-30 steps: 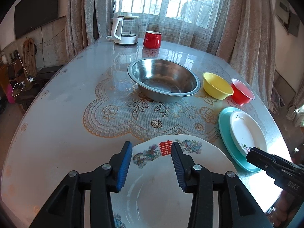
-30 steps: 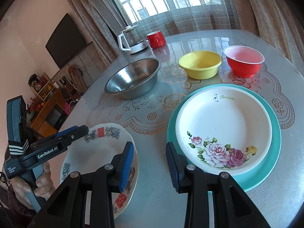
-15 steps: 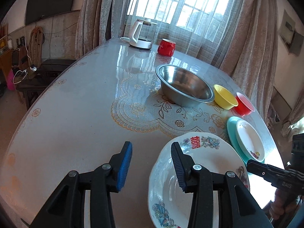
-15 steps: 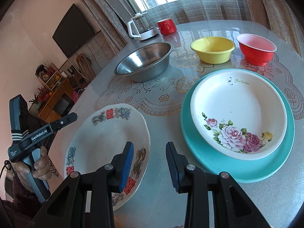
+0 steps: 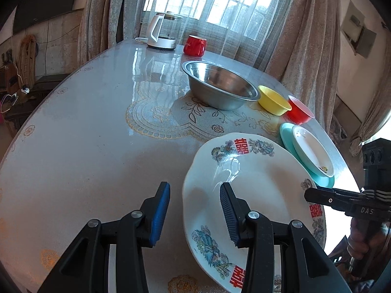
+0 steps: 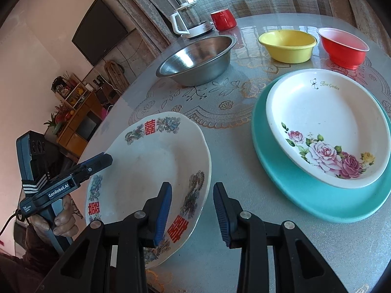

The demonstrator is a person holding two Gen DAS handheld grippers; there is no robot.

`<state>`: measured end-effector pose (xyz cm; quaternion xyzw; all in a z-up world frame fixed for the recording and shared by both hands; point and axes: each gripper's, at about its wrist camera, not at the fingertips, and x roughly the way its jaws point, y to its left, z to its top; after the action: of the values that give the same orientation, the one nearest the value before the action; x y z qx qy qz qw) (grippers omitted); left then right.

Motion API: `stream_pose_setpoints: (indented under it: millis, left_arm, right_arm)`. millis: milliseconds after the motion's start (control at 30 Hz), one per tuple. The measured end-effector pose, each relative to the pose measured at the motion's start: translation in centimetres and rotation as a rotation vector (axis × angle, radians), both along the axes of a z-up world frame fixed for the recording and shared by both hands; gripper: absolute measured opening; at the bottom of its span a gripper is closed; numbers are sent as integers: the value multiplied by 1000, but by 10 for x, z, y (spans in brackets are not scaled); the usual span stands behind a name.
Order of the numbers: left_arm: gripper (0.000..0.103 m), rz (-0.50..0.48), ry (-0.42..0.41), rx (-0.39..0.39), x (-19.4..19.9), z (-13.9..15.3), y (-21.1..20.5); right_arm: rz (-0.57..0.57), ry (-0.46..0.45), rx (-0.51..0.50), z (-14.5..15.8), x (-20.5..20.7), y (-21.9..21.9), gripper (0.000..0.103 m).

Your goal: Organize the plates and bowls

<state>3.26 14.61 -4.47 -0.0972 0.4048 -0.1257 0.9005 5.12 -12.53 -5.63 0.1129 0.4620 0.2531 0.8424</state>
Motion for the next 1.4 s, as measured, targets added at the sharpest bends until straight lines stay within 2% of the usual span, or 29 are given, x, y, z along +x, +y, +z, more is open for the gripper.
stream_pose_setpoints:
  millis: [133, 233, 333, 533, 833, 1233, 1400]
  left_arm:
    - [43, -22, 11, -16, -2, -7, -3]
    - [39, -45, 10, -10, -3, -10, -8]
    - [39, -54, -9, 35, -4, -11, -13]
    - [38, -42, -20, 61, -4, -11, -16]
    - [37, -48, -53, 60, -5, -5, -22]
    - [37, -69, -51, 36, 18, 12, -55]
    - [37, -98, -70, 65, 32, 23, -81]
  right_arm:
    - [17, 10, -4, -5, 1, 6, 36]
    - [31, -1, -14, -6, -1, 10, 35]
    - [51, -32, -54, -6, -3, 17, 33]
    - [59, -71, -118, -8, -6, 22, 28]
    - [60, -145, -179, 0, -11, 19, 26]
    - [-16, -132, -126, 14, -6, -18, 26]
    - [-62, -137, -100, 24, -1, -39, 26]
